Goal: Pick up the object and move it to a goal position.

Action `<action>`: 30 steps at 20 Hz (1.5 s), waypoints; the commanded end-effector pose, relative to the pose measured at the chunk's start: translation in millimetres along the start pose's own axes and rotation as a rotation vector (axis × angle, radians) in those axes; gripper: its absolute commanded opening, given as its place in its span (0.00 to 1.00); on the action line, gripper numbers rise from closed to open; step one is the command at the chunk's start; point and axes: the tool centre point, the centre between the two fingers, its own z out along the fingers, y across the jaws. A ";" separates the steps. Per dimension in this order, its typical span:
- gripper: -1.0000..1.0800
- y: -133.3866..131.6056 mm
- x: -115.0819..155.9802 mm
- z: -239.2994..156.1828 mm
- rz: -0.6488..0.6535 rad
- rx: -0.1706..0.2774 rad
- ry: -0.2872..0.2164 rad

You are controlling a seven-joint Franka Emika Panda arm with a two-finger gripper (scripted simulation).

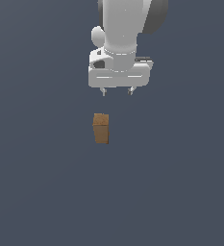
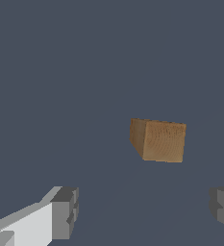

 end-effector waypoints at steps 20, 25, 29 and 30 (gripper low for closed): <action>0.96 7.6 10.5 -4.5 0.025 0.018 0.048; 0.96 21.7 14.6 22.8 0.036 0.018 0.051; 0.96 37.7 16.8 53.5 0.048 0.016 0.054; 0.96 41.9 16.9 61.5 0.051 0.015 0.055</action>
